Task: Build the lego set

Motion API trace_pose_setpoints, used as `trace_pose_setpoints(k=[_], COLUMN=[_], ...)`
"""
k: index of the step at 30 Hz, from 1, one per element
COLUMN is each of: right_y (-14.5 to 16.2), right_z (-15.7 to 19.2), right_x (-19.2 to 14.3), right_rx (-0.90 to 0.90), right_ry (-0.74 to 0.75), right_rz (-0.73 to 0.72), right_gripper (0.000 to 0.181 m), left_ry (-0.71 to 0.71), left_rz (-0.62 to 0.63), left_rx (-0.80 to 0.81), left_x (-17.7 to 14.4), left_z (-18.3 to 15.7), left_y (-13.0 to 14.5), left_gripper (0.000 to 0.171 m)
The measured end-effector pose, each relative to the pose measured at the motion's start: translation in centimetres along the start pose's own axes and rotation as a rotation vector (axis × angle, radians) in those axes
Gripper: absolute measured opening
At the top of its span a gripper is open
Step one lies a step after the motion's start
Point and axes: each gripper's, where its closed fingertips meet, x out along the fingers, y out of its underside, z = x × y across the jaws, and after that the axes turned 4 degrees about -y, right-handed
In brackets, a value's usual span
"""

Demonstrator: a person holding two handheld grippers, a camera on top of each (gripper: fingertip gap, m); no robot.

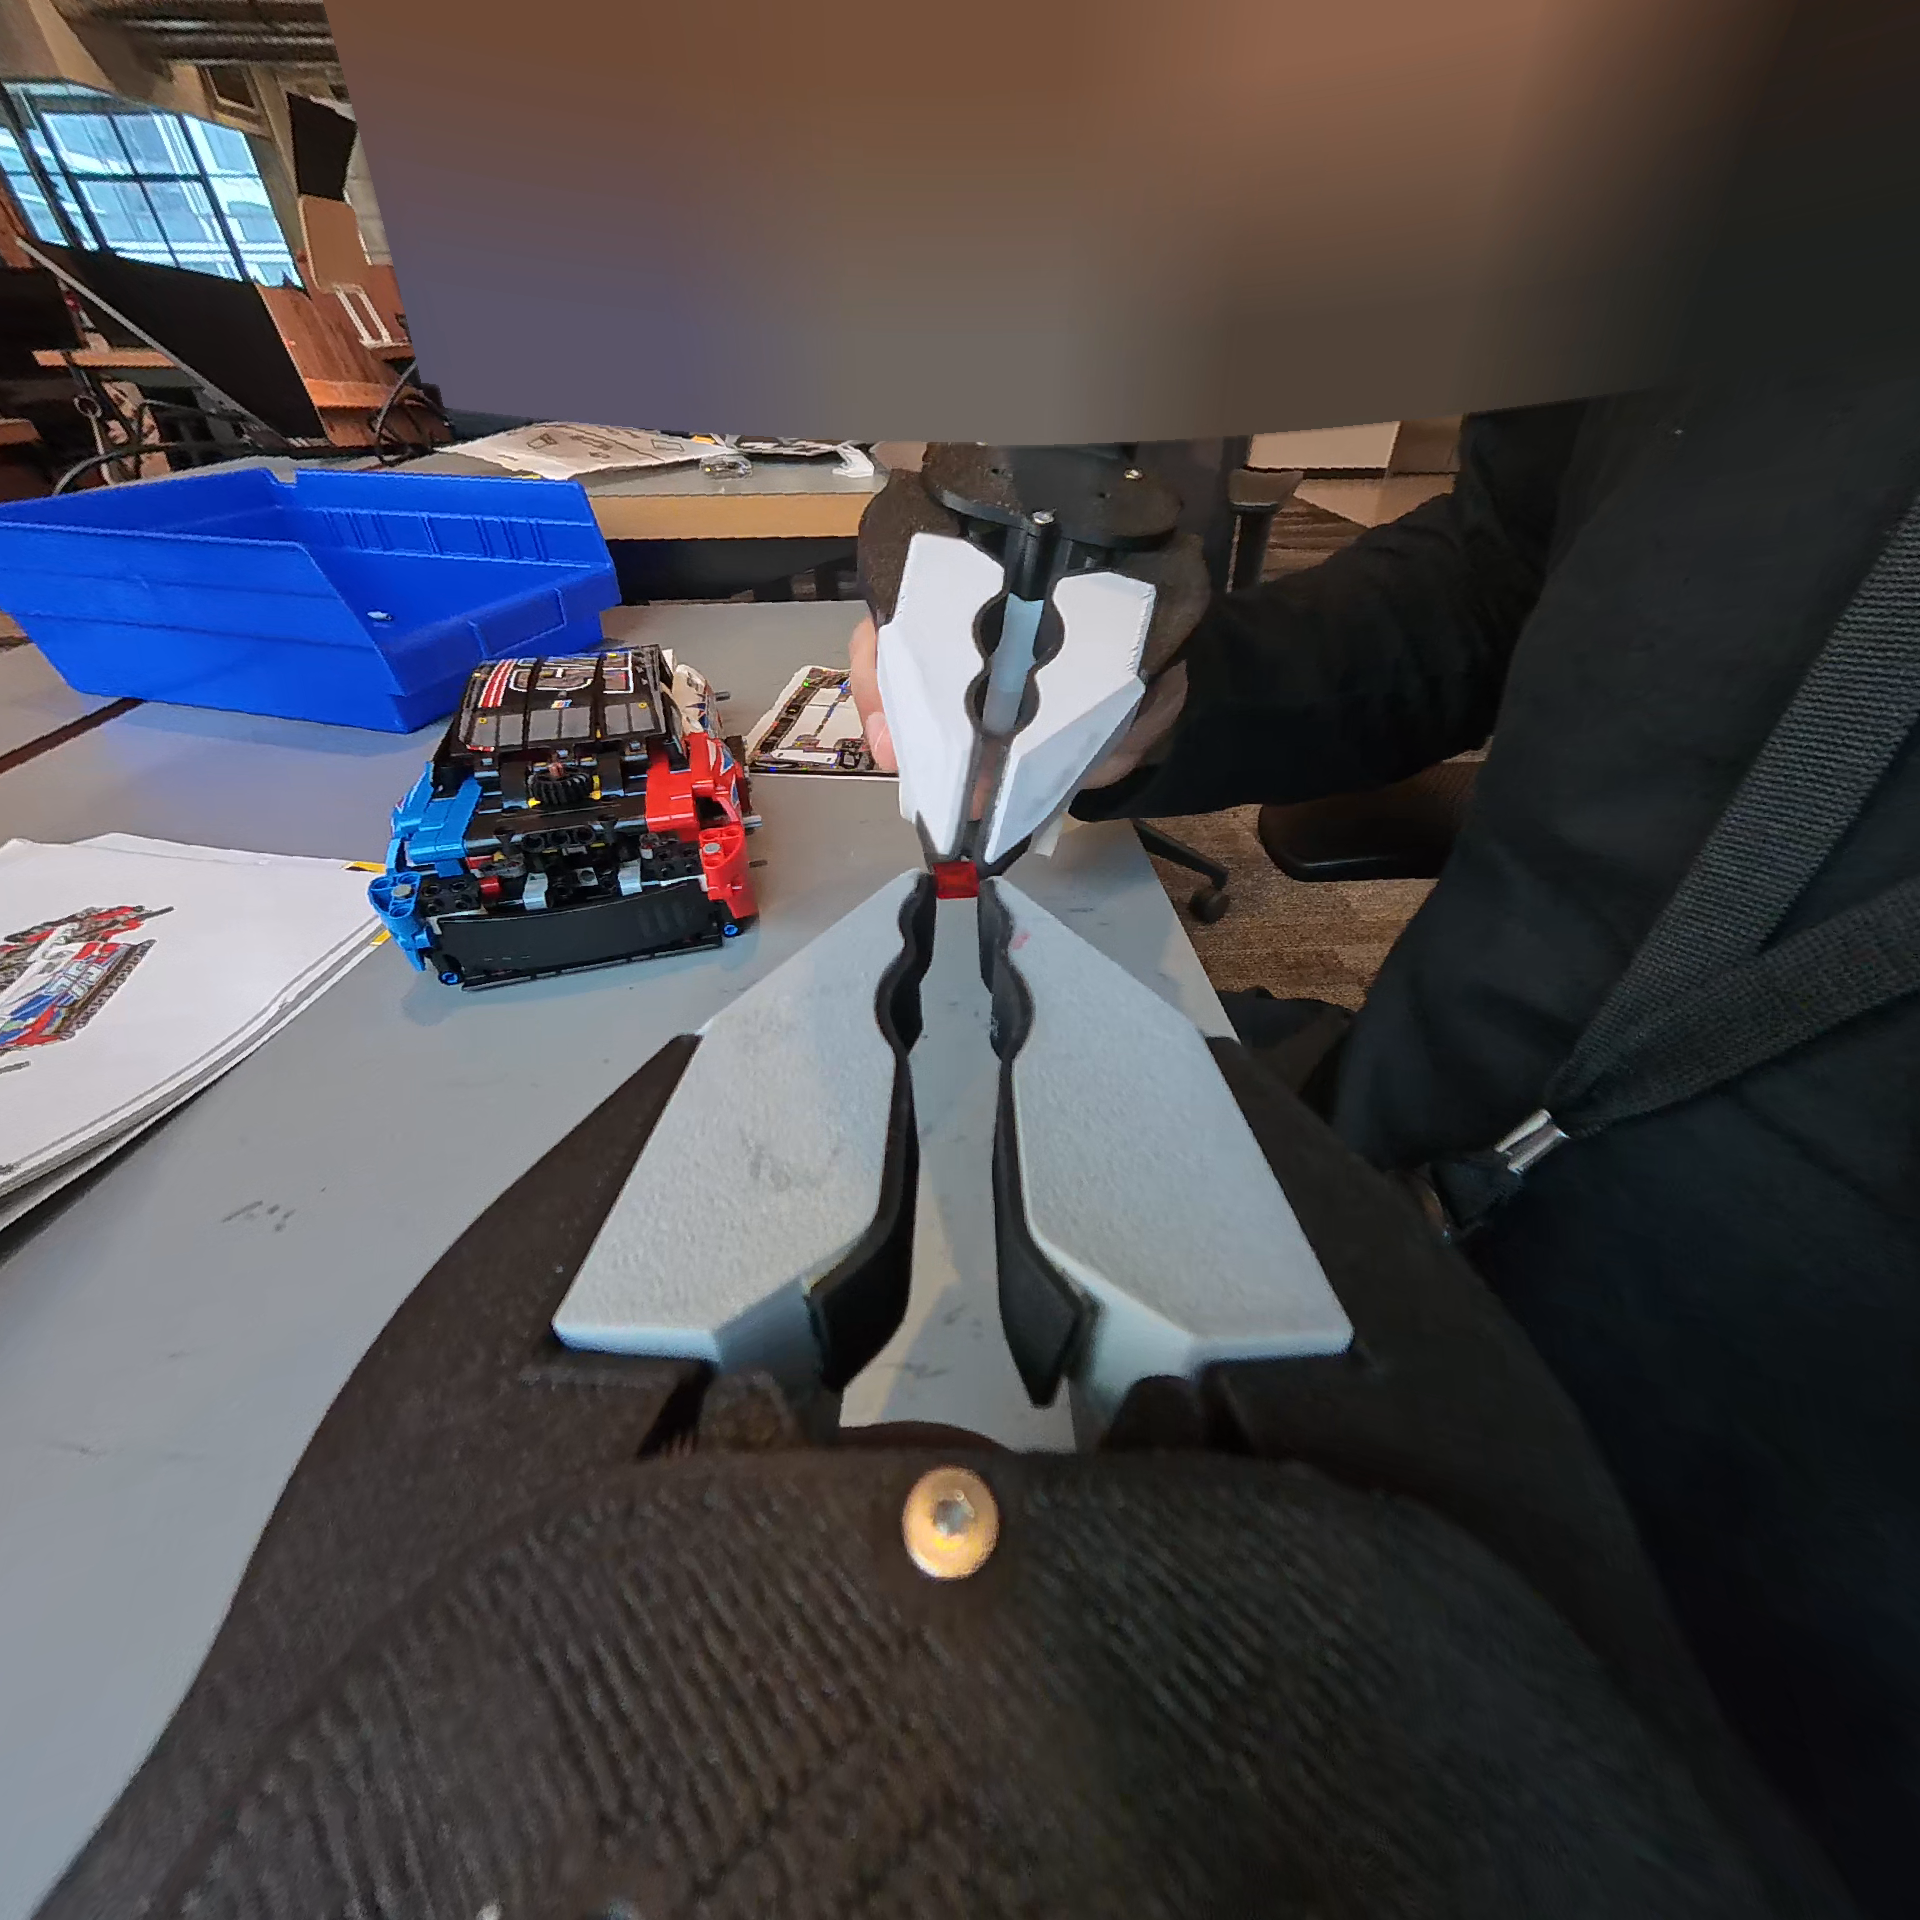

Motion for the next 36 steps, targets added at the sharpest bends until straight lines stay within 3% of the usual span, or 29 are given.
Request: trace_pose_setpoints(k=[4, 15, 36], right_y=[0.7, 0.3, 0.7], right_z=[-0.7, 0.0, -0.2], right_x=[0.1, 0.2, 0.8], right_rx=[0.235, 0.646, 0.855], right_ry=[-0.045, -0.233, -0.275], right_rz=[-0.004, -0.092, -0.142], right_gripper=[0.013, 0.008, 0.003], left_ry=[-0.038, -0.08, -0.107], left_rz=[0.009, 0.049, 0.117], left_rx=[0.053, 0.238, 0.309], left_x=[0.0, 0.0, -0.1], left_z=[0.3, 0.1, 0.6], left_y=[0.1, 0.3, 0.9], left_gripper=[0.005, 0.005, 0.005])
